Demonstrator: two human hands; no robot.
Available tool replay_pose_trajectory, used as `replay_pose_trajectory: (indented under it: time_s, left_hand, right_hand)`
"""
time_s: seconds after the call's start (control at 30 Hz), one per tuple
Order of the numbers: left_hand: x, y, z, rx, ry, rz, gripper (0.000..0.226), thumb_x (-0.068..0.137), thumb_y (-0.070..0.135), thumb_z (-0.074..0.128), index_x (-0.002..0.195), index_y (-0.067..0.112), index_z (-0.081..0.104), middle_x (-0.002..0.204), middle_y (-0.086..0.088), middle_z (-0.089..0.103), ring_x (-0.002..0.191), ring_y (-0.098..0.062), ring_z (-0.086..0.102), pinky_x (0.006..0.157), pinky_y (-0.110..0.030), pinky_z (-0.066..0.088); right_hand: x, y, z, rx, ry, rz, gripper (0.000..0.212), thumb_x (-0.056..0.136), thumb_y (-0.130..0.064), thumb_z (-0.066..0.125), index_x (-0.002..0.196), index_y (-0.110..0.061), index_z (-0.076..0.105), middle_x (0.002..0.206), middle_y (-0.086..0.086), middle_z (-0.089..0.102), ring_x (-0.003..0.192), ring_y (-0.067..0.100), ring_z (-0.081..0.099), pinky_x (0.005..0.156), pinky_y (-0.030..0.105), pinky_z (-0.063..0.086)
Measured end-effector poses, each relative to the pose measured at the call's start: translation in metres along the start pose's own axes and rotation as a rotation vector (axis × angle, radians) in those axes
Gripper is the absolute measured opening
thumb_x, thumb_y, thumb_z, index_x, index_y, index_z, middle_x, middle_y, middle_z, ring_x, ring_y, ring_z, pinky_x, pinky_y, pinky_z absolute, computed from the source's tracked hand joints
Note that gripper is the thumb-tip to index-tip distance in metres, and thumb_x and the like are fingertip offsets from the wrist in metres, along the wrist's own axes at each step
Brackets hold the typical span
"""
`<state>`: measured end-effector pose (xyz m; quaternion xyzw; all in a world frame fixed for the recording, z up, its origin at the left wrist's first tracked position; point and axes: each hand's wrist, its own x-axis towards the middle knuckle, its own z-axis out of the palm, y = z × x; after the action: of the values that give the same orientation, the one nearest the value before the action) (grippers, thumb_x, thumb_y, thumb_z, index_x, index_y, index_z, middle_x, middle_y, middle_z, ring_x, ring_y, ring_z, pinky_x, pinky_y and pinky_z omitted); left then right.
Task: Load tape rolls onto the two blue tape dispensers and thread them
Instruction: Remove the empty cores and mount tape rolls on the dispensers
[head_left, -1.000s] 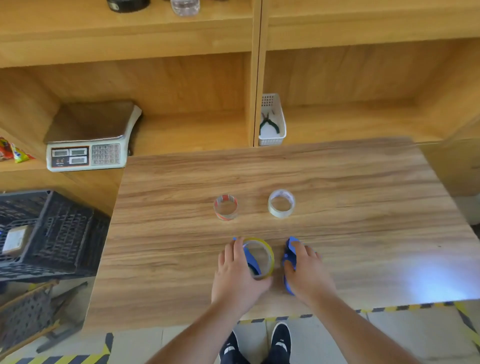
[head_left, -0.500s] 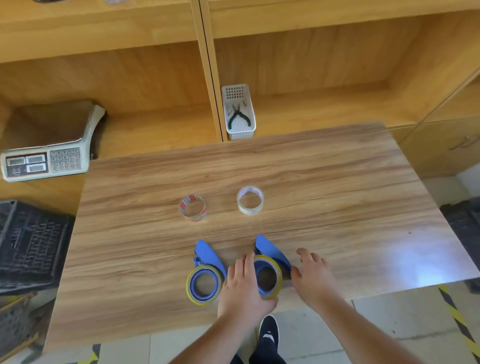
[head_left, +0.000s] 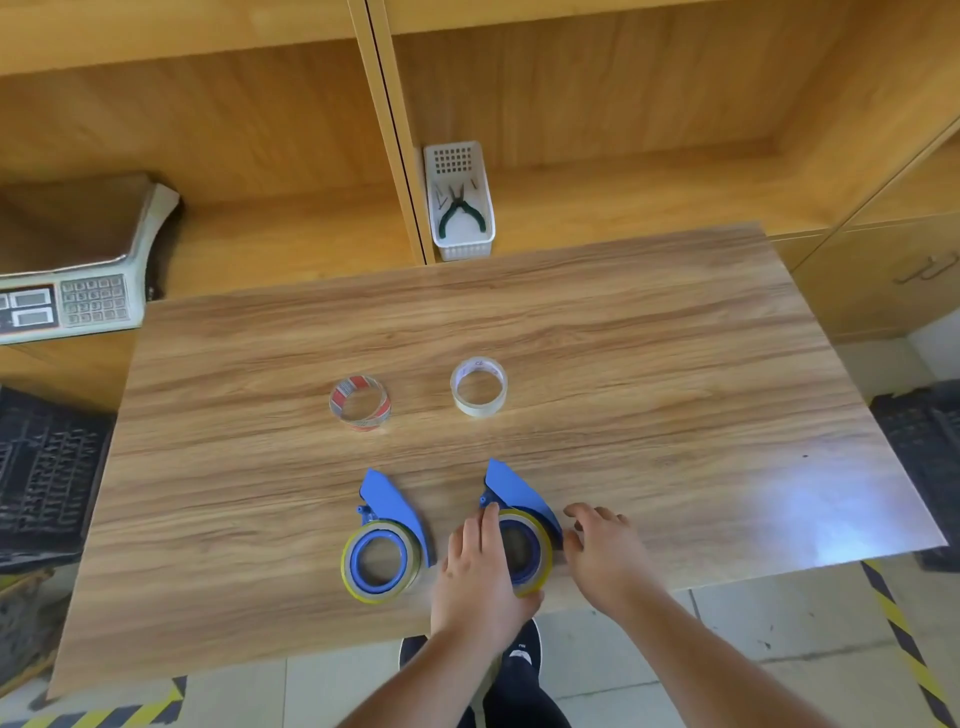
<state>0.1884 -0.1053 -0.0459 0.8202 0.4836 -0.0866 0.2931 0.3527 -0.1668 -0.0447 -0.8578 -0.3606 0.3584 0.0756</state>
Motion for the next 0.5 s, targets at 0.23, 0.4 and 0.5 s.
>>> replay_pose_trajectory:
  time_s: [0.23, 0.4, 0.5]
  left_hand:
    - [0.005, 0.0, 0.01, -0.019, -0.011, -0.059, 0.113, 0.077, 0.059, 0.075, 0.159, 0.019, 0.008, 0.151, 0.004, 0.03, 0.141, -0.019, 0.032, 0.113, -0.033, 0.039]
    - [0.005, -0.004, 0.016, -0.04, 0.011, -0.1, 0.115, 0.078, 0.06, 0.076, 0.16, 0.016, 0.007, 0.154, 0.003, 0.03, 0.145, -0.02, 0.03, 0.116, -0.032, 0.037]
    - [0.003, -0.003, 0.019, -0.049, 0.039, -0.114, 0.116, 0.08, 0.063, 0.073, 0.161, 0.014, 0.005, 0.156, 0.002, 0.028, 0.148, -0.02, 0.027, 0.118, -0.032, 0.036]
  right_hand:
    - [-0.001, 0.001, 0.0, 0.026, 0.008, -0.003, 0.041, 0.098, -0.034, 0.04, 0.138, -0.027, 0.051, 0.129, -0.001, 0.06, 0.122, 0.022, 0.047, 0.096, 0.042, 0.049]
    - [-0.004, -0.001, 0.002, 0.028, 0.018, -0.005, 0.042, 0.1, -0.034, 0.04, 0.14, -0.026, 0.049, 0.131, -0.001, 0.06, 0.122, 0.021, 0.048, 0.097, 0.039, 0.047]
    - [-0.006, -0.003, 0.005, 0.015, 0.032, -0.009, 0.042, 0.1, -0.035, 0.041, 0.14, -0.026, 0.05, 0.131, -0.001, 0.061, 0.122, 0.021, 0.049, 0.098, 0.039, 0.047]
